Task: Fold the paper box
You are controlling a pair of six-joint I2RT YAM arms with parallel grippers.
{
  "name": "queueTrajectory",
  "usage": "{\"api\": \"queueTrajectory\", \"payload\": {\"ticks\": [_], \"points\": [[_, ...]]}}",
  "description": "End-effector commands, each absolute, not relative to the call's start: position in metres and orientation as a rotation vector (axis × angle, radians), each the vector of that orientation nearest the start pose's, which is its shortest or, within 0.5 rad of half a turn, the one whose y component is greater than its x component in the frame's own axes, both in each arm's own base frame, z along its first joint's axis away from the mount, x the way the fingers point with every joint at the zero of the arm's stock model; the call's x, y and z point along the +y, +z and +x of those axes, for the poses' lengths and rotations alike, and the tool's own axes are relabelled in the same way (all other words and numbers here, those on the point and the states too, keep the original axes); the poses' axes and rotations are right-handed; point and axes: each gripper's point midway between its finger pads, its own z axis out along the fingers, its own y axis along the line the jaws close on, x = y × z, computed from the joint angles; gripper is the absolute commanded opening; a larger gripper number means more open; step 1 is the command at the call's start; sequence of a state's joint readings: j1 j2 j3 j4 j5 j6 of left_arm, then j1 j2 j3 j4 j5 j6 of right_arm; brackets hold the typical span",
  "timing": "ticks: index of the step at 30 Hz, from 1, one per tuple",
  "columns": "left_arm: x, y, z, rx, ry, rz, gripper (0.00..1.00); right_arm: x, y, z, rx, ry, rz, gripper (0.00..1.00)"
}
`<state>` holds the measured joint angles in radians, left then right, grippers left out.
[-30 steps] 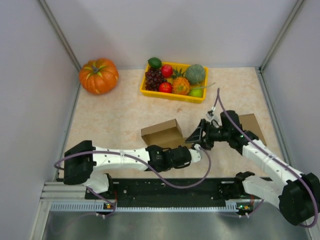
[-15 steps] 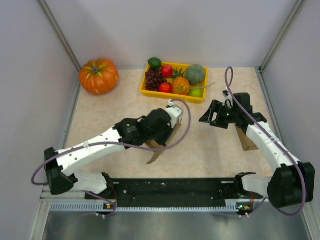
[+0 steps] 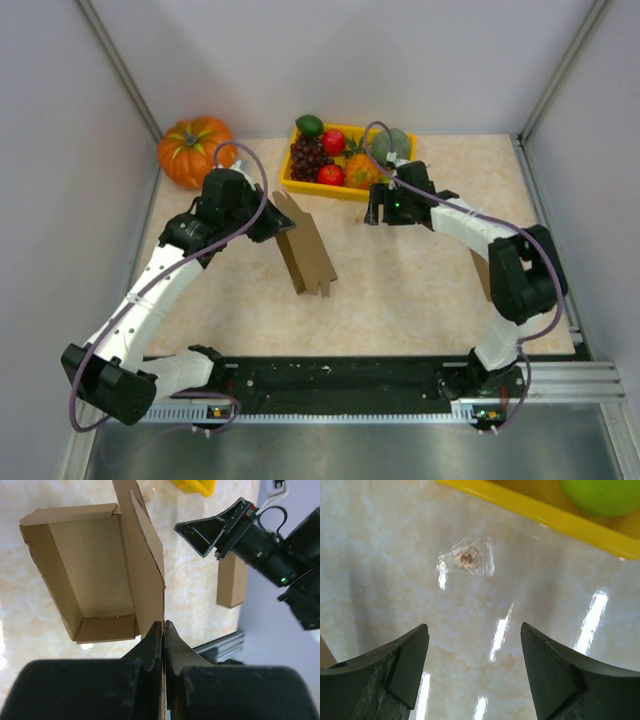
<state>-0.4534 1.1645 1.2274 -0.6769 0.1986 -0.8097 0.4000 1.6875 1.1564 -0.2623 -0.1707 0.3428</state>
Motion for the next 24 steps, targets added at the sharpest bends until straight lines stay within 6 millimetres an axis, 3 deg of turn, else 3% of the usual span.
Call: {"api": "queueTrajectory", "payload": {"ticks": [1, 2, 3, 4, 8, 11, 13, 14, 15, 20, 24], "points": [[-0.188, 0.274, 0.289, 2.220, -1.094, -0.813, 0.00, 0.244, 0.112, 0.430, 2.269, 0.436, -0.205, 0.74], [-0.181, 0.271, 0.293, 2.200, -1.076, -0.880, 0.00, 0.249, 0.112, 0.434, 2.259, 0.425, -0.209, 0.74], [-0.173, 0.270, 0.294, 2.179, -1.059, -0.938, 0.00, 0.254, 0.098, 0.437, 2.283, 0.413, -0.199, 0.74], [-0.157, 0.268, 0.301, 2.135, -1.005, -1.037, 0.00, 0.266, 0.103, 0.441, 2.269, 0.418, -0.204, 0.74], [-0.119, 0.262, 0.305, 2.017, -0.866, -1.300, 0.00, 0.274, 0.086, 0.457, 2.314, 0.320, -0.130, 0.72], [-0.105, 0.261, 0.307, 1.960, -0.808, -1.422, 0.00, 0.286, 0.075, 0.462, 2.338, 0.278, -0.148, 0.70], [-0.102, 0.254, 0.308, 1.978, -0.749, -1.512, 0.00, 0.293, 0.076, 0.467, 2.339, 0.238, -0.175, 0.70], [-0.101, 0.261, 0.309, 1.975, -0.735, -1.533, 0.00, 0.289, 0.063, 0.467, 2.361, 0.183, -0.177, 0.69], [-0.099, 0.248, 0.308, 2.009, -0.663, -1.606, 0.00, 0.291, 0.059, 0.463, 2.372, 0.164, -0.188, 0.69], [-0.104, 0.238, 0.314, 2.034, -0.653, -1.731, 0.00, 0.288, 0.043, 0.456, 2.404, 0.131, -0.202, 0.58], [-0.100, 0.226, 0.313, 1.962, -0.650, -1.901, 0.00, 0.287, 0.038, 0.446, 2.408, 0.088, -0.227, 0.57]]}}
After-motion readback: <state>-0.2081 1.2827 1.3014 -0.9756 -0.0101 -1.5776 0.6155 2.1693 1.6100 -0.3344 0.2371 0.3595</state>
